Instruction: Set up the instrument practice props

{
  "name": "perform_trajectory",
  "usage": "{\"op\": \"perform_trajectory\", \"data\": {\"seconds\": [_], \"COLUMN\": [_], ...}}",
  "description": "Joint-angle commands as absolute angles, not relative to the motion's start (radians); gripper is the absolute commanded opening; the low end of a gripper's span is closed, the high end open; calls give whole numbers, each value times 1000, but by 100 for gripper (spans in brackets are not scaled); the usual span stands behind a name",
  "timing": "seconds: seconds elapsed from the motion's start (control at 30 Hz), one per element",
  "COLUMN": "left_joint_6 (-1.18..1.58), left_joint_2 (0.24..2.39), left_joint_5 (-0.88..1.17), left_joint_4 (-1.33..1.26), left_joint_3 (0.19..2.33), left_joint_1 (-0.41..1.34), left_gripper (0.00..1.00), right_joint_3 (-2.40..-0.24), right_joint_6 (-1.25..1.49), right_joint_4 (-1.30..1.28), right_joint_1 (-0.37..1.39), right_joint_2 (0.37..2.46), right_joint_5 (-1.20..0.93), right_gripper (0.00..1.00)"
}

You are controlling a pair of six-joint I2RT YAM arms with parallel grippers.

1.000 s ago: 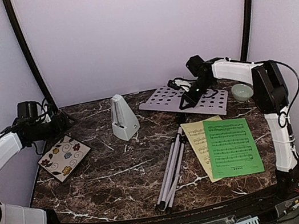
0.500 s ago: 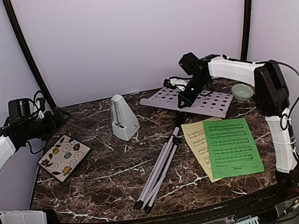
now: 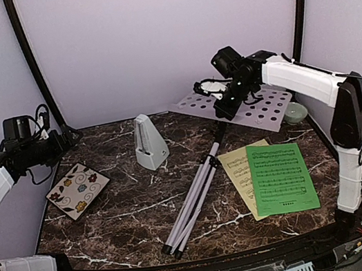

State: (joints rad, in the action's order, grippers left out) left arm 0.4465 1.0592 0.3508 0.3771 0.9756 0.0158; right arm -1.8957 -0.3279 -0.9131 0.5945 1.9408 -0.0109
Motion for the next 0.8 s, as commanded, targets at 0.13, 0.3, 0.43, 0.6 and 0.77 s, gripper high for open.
{"op": "perform_trajectory", "data": {"seconds": [0.13, 0.3, 0.43, 0.6, 0.77], "left_joint_6": [416, 421, 442, 507, 537], "left_joint_2": [1045, 1062, 1088, 1137, 1193], "left_joint_5": [524, 598, 650, 688, 732], "left_joint_4": [342, 307, 285, 266, 268], "left_joint_3": [1032, 1094, 1163, 1265, 1367], "left_joint_1": [26, 39, 50, 63, 72], "left_gripper": [99, 96, 94, 93, 92], "right_joint_3": [-1951, -1957, -1931, -1887, -1883], "right_joint_6": [-424, -501, -590, -698, -781], "right_joint_4": [-657, -615, -551, -451, -394], "right_joint_1": [702, 766, 832, 897, 957], "right_joint_2": [1785, 1743, 1698, 1640, 1601], "right_joint_5": [213, 309, 385, 460, 486], "right_gripper": [0, 0, 0, 0, 0]}}
